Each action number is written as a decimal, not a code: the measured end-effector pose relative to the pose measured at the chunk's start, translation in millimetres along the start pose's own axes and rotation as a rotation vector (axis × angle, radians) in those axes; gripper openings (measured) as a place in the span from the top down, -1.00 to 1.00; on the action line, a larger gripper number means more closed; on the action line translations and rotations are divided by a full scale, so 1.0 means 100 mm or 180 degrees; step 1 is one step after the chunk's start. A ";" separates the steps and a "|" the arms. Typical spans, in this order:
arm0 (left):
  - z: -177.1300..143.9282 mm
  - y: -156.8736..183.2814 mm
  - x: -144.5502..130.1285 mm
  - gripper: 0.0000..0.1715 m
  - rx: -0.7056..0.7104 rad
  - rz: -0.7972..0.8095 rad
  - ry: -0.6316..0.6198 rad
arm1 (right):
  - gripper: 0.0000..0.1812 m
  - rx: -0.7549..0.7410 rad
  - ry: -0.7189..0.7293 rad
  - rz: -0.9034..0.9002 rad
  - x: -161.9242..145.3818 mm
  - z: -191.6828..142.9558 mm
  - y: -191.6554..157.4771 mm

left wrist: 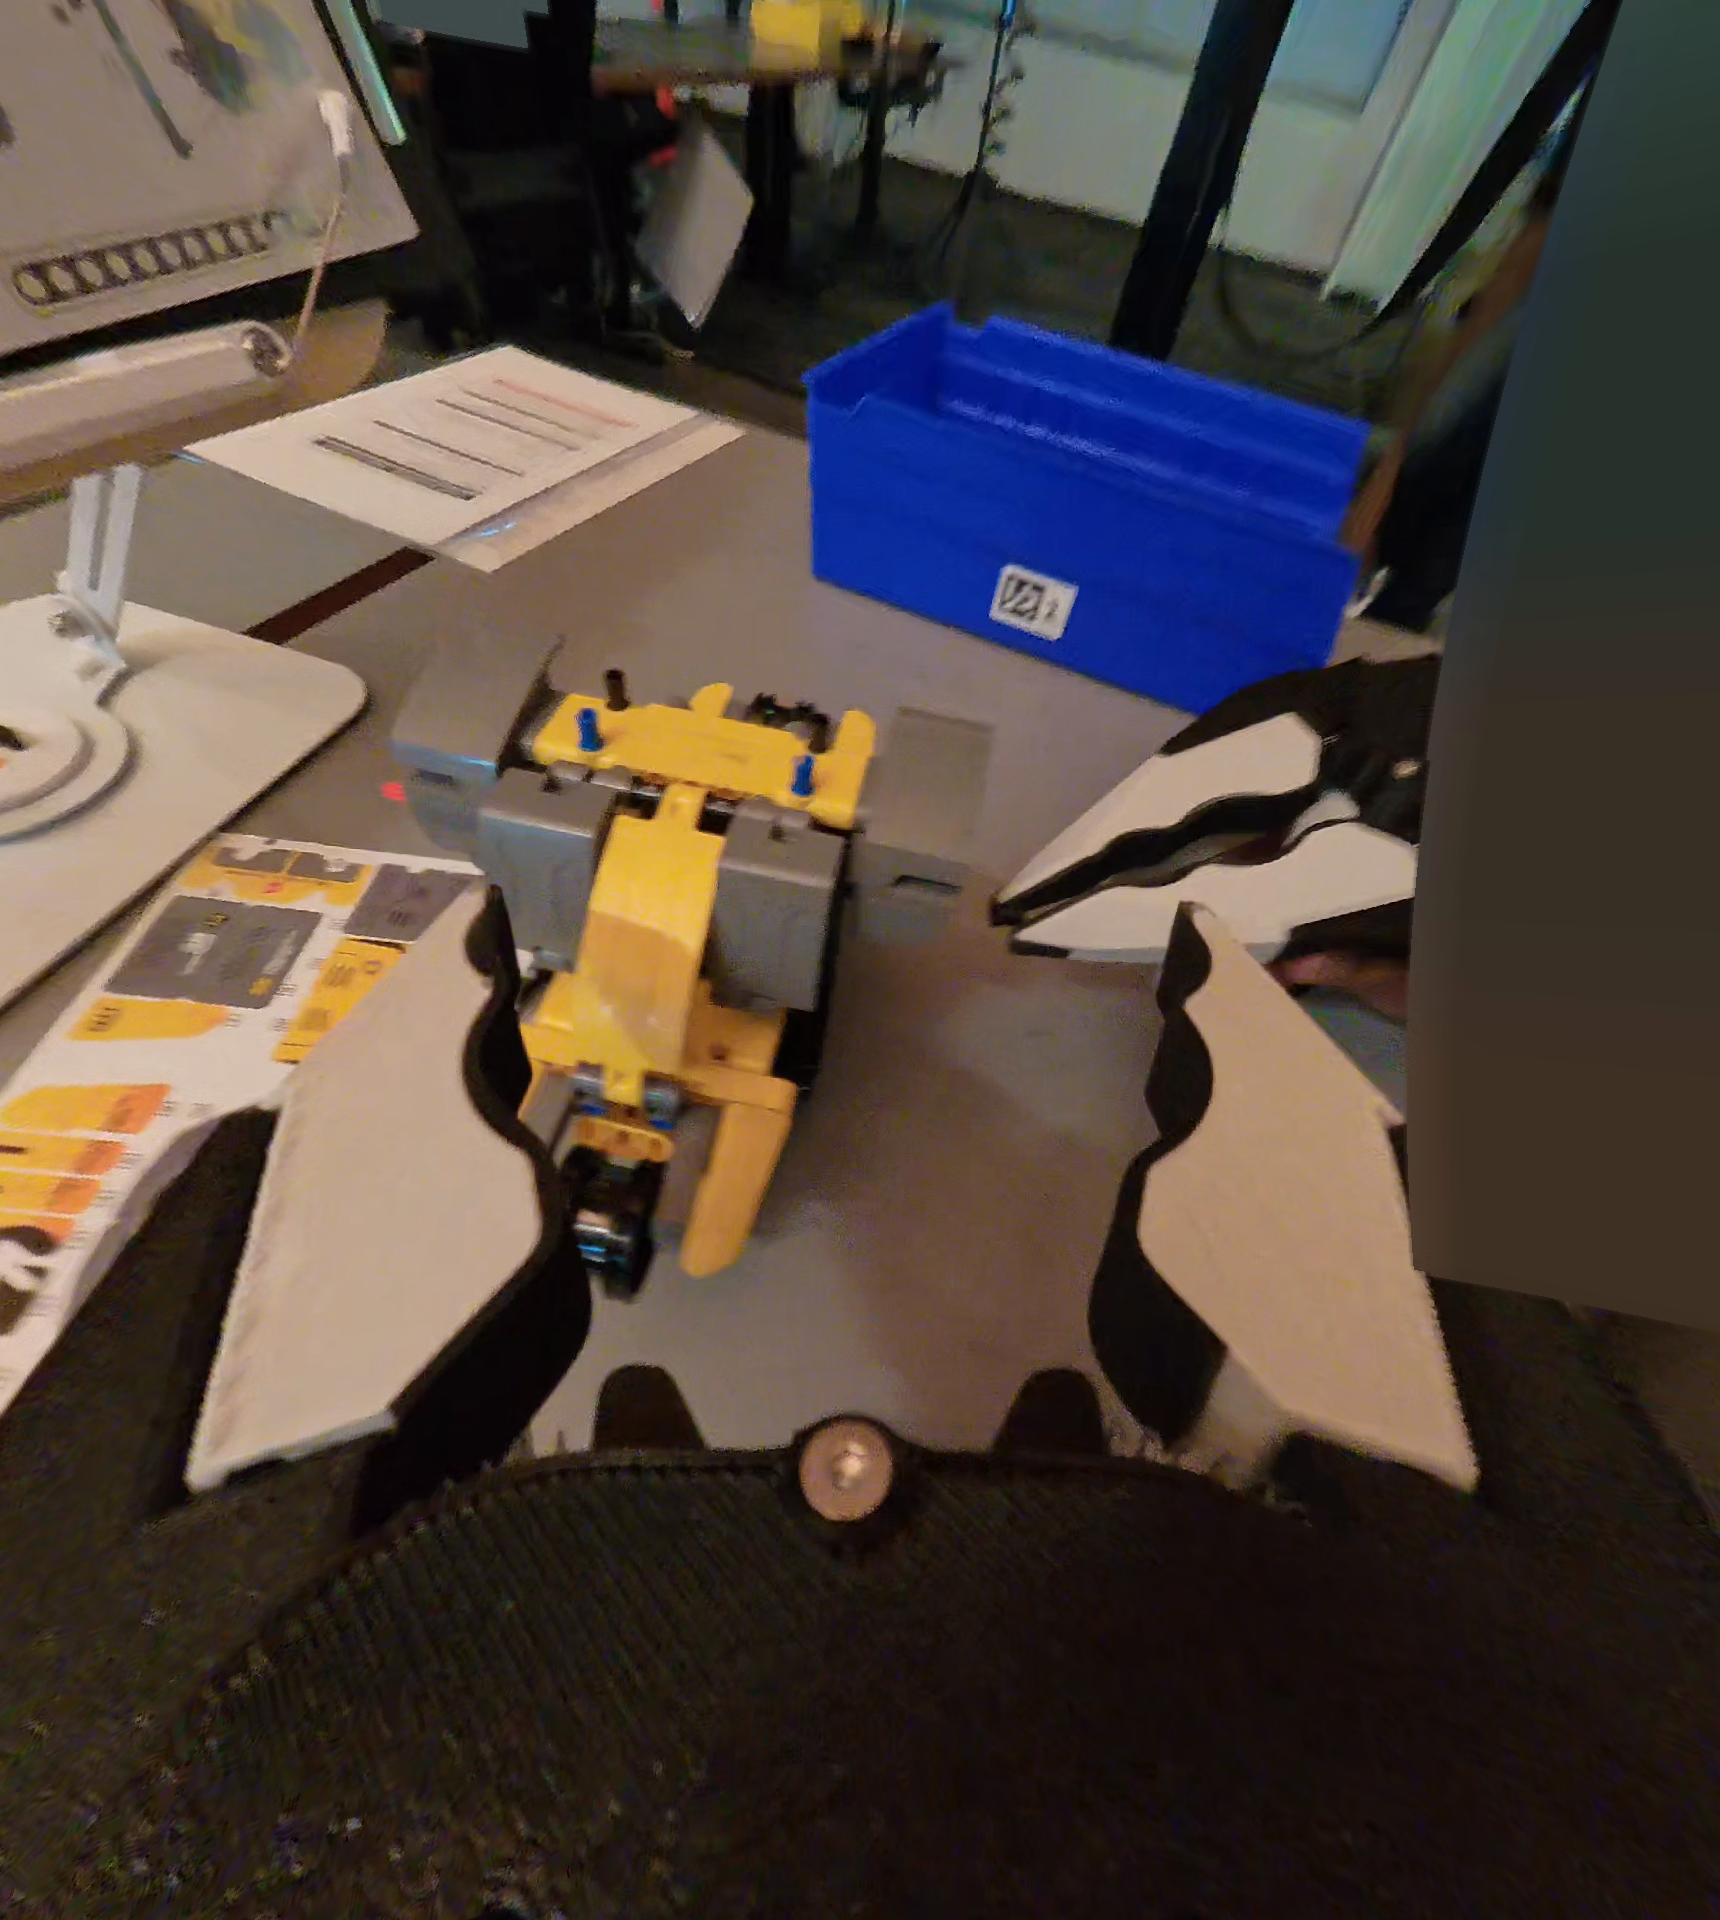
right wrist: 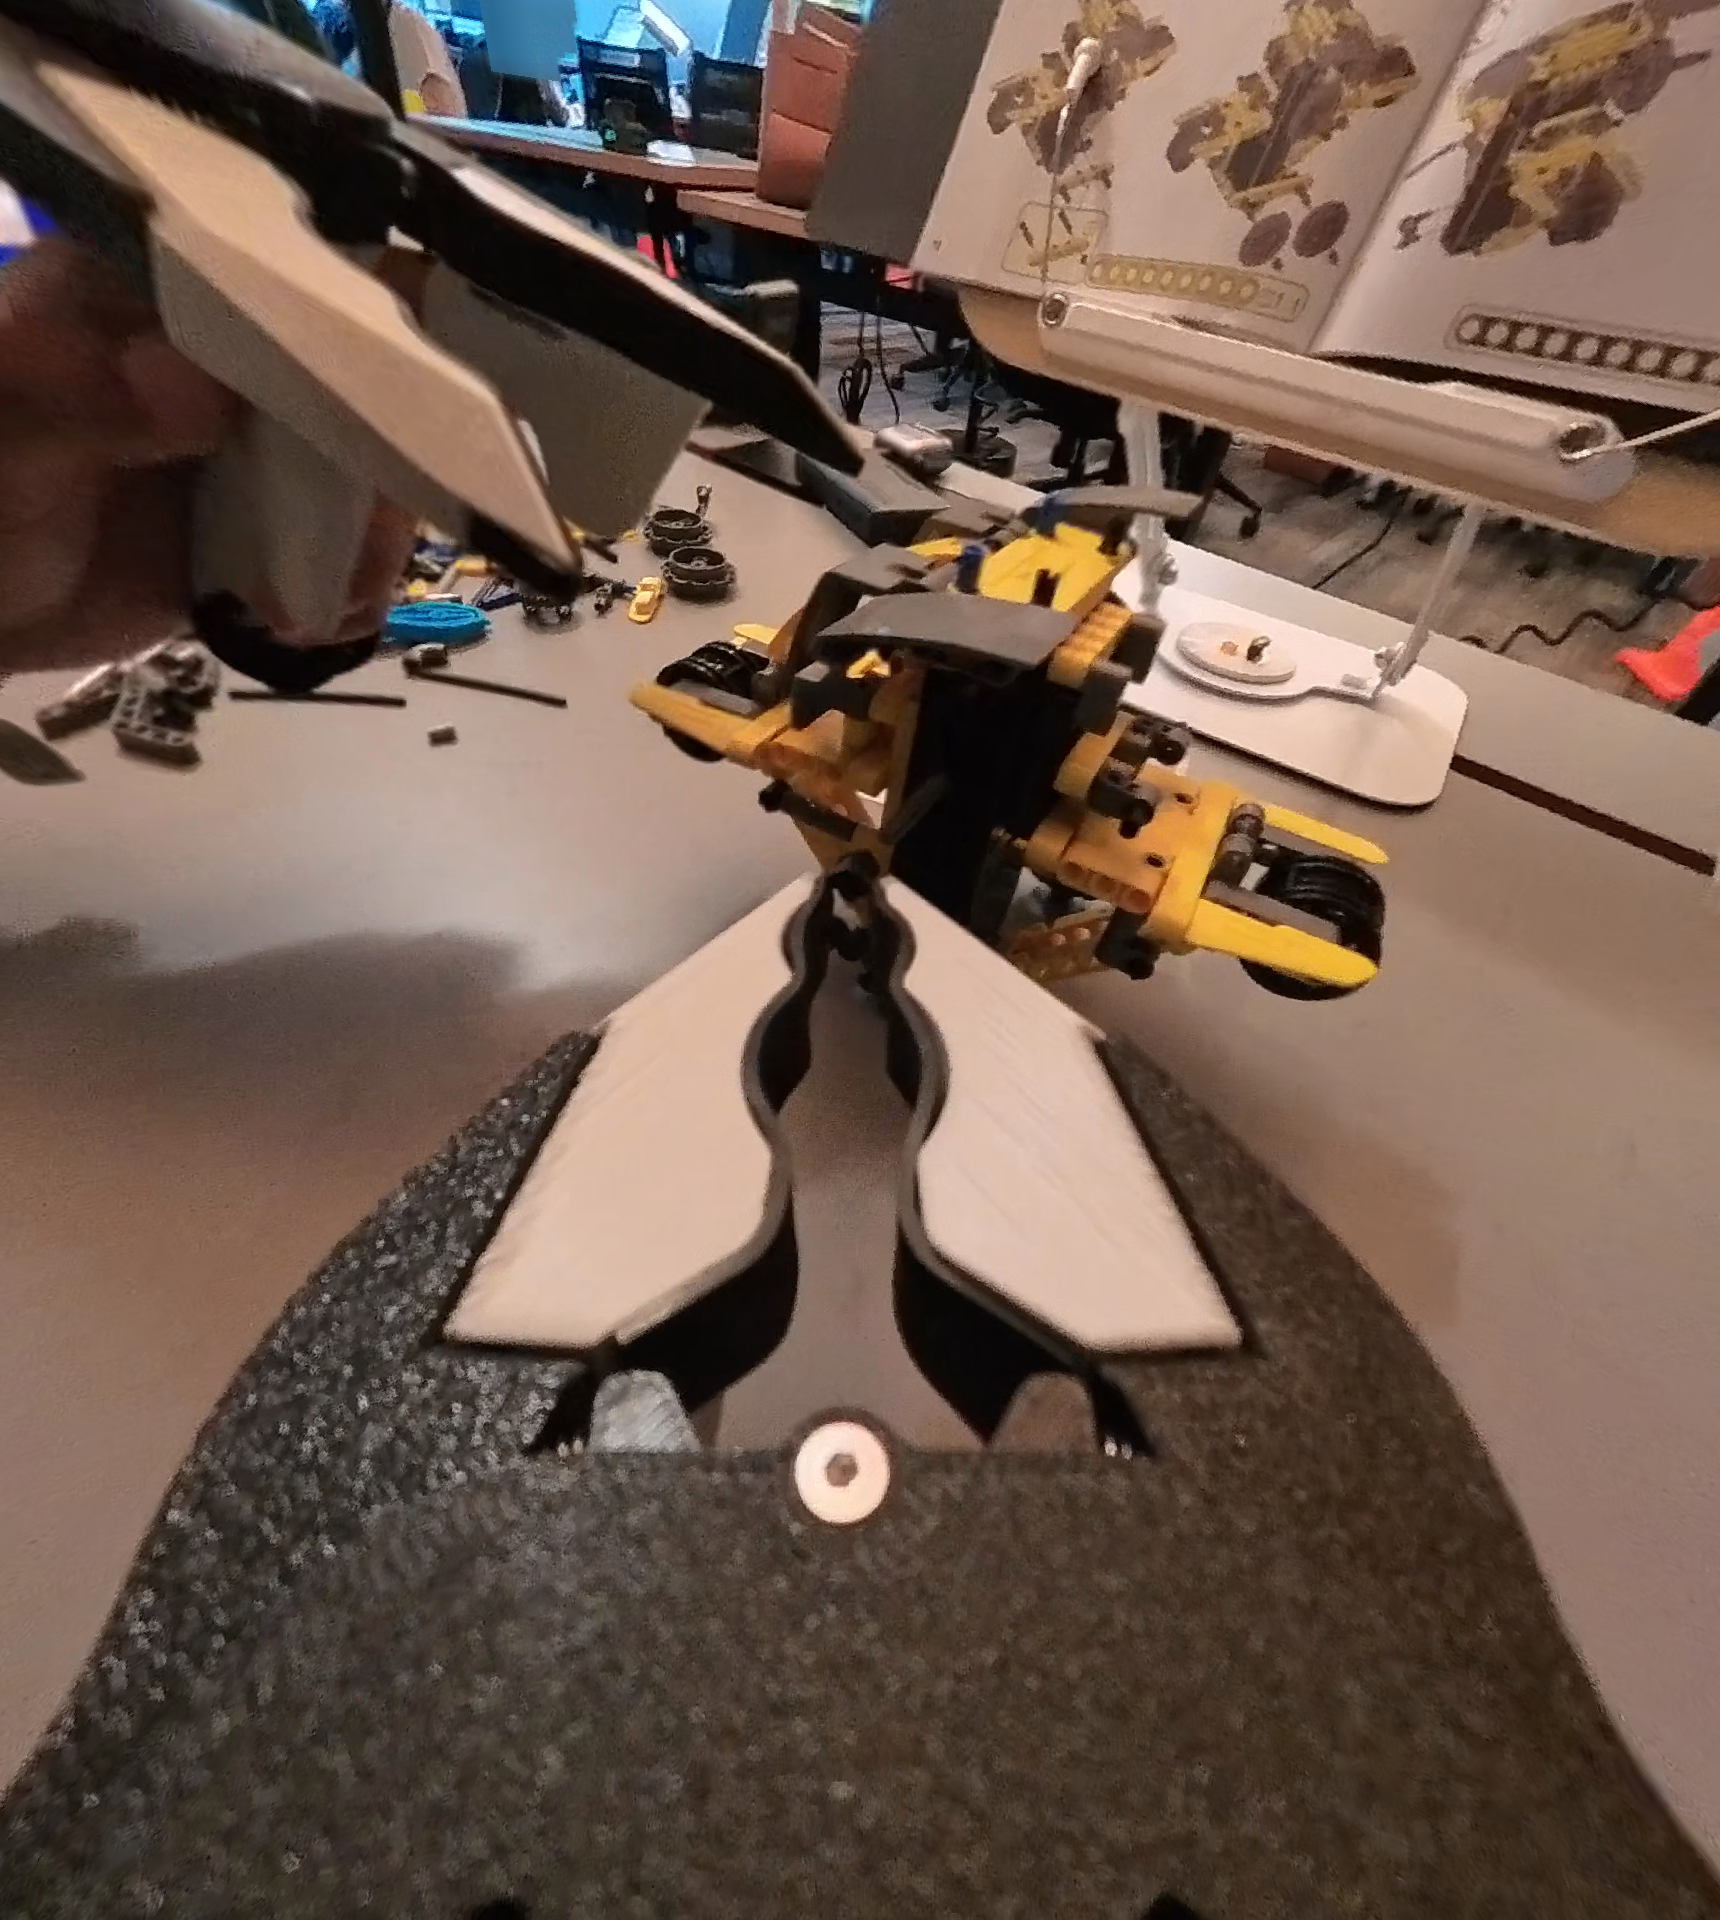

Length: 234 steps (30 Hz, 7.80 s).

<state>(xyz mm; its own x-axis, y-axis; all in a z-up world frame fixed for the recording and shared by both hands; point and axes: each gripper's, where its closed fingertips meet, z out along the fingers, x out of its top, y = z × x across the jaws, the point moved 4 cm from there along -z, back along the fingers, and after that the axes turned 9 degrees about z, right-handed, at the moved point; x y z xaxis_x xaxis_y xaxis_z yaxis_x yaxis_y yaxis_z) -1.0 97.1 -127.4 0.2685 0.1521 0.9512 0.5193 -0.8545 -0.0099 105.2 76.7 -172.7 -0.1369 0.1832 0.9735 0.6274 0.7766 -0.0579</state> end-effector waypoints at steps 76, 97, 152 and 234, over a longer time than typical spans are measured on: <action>0.48 -0.31 -0.40 -0.01 0.0007 0.0476 -0.0872 | 0.94 0.0018 -0.0188 0.0898 -0.04 0.08 0.11; 0.49 -0.29 -0.40 0.00 0.0048 0.0594 -0.0887 | 0.94 0.0417 -0.0907 0.1014 -0.04 0.05 0.17; 0.48 -0.28 -0.40 0.01 0.0110 0.0649 -0.0875 | 0.94 0.0599 -0.1115 0.1059 0.02 0.08 0.19; 0.48 -0.37 -0.43 0.00 0.0084 0.0487 -0.0738 | 0.89 0.0203 -0.0167 -0.0554 0.11 0.06 0.20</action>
<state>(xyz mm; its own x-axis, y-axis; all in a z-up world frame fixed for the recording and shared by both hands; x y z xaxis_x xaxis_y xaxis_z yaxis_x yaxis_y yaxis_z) 7.3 146.0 -183.0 0.5222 0.1345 0.8421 0.4786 -0.8635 -0.1589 111.7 98.4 -164.7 -0.2800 0.0726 0.9573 0.5411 0.8356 0.0949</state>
